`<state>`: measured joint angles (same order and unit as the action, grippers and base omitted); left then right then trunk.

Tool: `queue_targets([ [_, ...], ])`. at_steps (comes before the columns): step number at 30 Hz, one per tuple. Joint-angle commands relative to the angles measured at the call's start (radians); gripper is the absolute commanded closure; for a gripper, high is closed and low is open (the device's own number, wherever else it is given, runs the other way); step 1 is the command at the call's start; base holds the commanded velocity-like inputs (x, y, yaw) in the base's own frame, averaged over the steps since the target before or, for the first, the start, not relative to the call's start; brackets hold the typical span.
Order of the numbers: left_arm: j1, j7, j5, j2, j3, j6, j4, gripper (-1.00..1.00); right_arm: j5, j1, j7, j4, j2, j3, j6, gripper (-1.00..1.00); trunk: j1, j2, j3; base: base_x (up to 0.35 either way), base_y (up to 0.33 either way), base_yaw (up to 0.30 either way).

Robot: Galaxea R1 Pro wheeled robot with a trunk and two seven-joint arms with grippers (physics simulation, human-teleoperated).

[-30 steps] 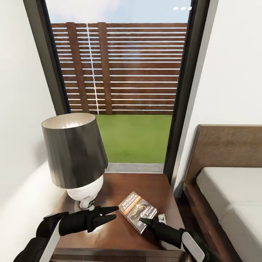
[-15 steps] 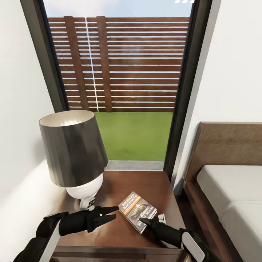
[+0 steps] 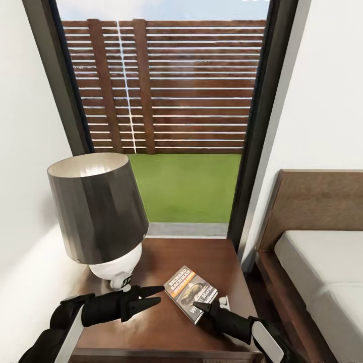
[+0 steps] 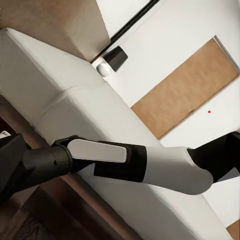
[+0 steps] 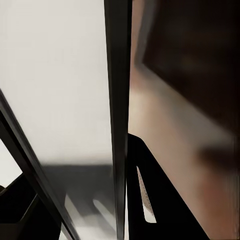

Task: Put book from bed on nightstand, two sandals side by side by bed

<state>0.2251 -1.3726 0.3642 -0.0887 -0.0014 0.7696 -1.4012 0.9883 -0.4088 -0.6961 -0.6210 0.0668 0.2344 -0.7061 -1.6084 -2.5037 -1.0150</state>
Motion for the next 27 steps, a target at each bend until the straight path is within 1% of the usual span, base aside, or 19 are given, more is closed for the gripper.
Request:
queue_targets([
  [1,0.000,-0.002,0.002,0.000,0.000,0.011,0.000,-1.00,0.009,-0.001,0.000,0.000,0.001,0.003,-0.004,1.00,0.000,-0.001,-0.005,0.001,0.000,0.000],
  [3,0.000,-0.002,0.002,0.000,0.000,0.011,0.000,-1.00,0.009,-0.001,0.000,0.000,0.001,0.003,-0.004,1.00,-0.001,-0.001,-0.013,0.000,0.000,0.000],
  [25,0.000,-0.003,0.003,0.000,0.000,0.011,0.000,-1.00,0.008,-0.001,0.000,0.000,0.001,0.003,-0.004,1.00,-0.002,-0.001,-0.017,0.000,0.000,0.000],
  [26,0.000,-0.003,0.003,0.000,0.000,0.011,0.000,-1.00,0.008,-0.001,0.000,0.000,0.001,0.003,-0.004,-1.00,-0.002,-0.001,-0.017,0.000,0.000,0.000],
  [27,0.000,-0.003,0.004,0.000,0.000,0.011,-0.001,-1.00,0.009,-0.001,0.000,0.000,0.001,0.003,-0.004,-1.00,-0.002,-0.001,-0.017,0.000,0.000,0.000],
])
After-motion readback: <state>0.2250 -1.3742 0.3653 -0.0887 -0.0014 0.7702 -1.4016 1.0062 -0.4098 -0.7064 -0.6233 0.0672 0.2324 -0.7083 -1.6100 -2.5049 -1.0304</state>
